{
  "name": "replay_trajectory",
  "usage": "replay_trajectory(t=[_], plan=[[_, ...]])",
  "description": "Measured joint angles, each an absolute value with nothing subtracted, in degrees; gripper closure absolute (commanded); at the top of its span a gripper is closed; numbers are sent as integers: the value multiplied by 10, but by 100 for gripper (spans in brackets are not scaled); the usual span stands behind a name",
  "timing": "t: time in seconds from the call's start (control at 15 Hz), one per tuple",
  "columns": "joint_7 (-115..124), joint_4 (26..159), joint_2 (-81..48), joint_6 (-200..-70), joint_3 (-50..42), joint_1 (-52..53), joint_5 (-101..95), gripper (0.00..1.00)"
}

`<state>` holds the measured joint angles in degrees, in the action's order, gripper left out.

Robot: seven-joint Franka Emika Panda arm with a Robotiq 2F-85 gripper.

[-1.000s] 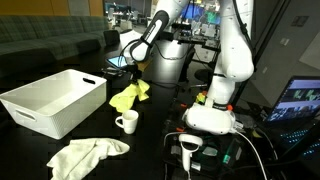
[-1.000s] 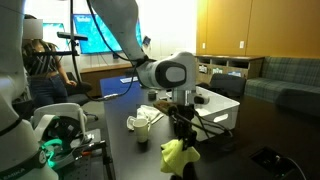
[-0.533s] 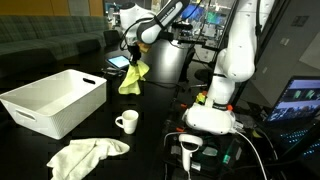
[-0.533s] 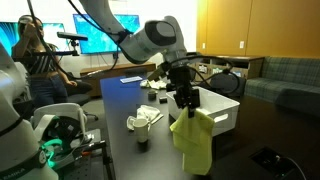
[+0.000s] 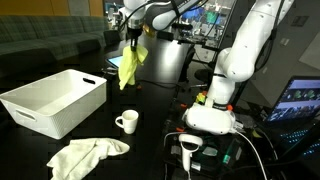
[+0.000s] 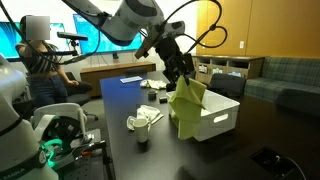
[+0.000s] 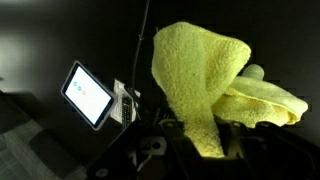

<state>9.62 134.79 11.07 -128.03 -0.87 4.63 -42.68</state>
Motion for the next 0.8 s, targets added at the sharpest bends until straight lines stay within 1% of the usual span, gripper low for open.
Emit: replay_trajectory(t=[0.4,0.8], plan=[[81,1305,123,-1271,26,45,-429,96],[81,1155,56,-1225,70,53,-414,96]])
